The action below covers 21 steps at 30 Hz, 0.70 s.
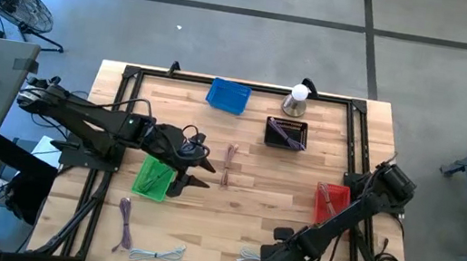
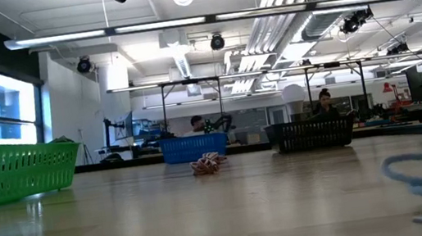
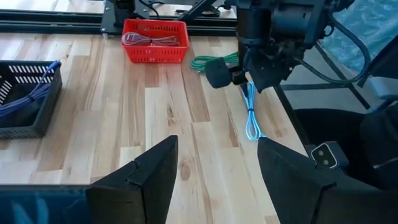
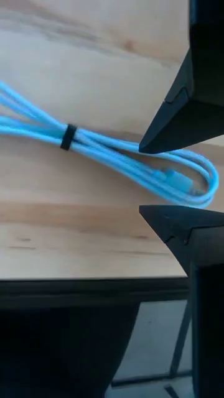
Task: Pick & Place USB Port
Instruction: Put the right light blue charger cable into the blue bin
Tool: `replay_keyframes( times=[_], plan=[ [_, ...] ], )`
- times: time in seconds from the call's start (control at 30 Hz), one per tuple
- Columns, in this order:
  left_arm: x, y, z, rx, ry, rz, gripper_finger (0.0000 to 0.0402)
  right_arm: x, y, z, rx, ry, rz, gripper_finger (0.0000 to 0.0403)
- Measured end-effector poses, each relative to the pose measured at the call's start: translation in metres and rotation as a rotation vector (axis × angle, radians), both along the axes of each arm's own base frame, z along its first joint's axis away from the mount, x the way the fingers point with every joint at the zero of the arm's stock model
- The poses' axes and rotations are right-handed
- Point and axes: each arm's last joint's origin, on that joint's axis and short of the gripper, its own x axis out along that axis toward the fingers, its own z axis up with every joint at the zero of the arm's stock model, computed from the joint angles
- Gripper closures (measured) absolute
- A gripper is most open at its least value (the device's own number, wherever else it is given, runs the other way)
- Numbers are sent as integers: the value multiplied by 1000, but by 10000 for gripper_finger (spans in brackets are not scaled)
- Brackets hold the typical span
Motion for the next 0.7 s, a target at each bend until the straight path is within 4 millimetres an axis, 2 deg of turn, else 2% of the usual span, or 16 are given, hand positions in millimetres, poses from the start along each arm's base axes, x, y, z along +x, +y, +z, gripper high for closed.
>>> replay_keyframes(
  times=[0.27,0.4,0.57,0.7],
  plan=[
    [0,0,0,-1,-1,0,186,1,1,-12,-35,10,46,265],
    [0,0,0,-7,2,3,186,0,-5,-17,-60,25,37,275],
    [0,0,0,-24,8,9,186,-5,-16,-30,-31,49,5,313],
    [0,0,0,-23,9,8,186,-5,-23,-38,8,51,-4,372]
  ],
)
